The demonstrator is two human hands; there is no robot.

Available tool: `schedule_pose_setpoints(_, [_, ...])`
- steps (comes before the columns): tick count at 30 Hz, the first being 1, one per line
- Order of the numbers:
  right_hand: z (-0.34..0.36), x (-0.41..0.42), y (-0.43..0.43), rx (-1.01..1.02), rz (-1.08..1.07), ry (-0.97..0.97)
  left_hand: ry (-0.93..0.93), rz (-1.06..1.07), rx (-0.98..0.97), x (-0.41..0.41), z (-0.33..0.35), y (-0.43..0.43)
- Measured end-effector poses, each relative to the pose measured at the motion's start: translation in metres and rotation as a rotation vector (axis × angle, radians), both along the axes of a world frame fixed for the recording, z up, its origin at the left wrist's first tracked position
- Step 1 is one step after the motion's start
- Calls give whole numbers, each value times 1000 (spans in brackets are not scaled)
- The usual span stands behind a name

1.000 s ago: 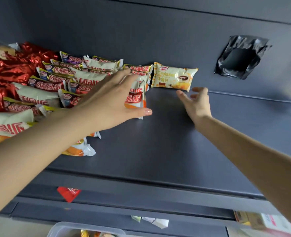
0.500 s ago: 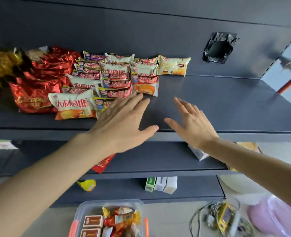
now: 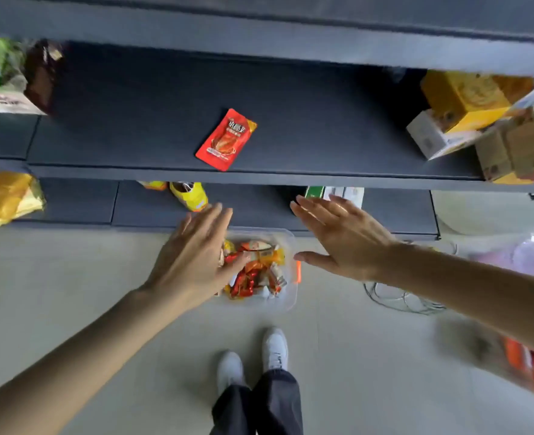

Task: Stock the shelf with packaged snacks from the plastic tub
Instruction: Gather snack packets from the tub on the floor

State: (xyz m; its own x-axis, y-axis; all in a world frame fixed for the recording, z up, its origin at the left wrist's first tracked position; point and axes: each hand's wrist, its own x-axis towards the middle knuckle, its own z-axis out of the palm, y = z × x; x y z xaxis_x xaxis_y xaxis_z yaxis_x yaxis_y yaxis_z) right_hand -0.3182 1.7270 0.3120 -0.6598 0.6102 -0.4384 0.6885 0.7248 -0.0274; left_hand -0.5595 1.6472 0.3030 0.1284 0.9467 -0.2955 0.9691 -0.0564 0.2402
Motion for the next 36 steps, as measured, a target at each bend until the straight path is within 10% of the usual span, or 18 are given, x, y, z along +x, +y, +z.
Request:
schedule_pose_setpoints(14, [-310,-21,-60,-665,-625,-98,-21,675,-438,-57,-255,-117])
schedule_pose_setpoints(25, [-490,-45,-49,-372,-750,-24,-224,968,-127,-86,-455,-71])
schedule_pose_setpoints(36, [-541,-50,-56,50,-577,-131,-59,933,170,-89,-494,-74])
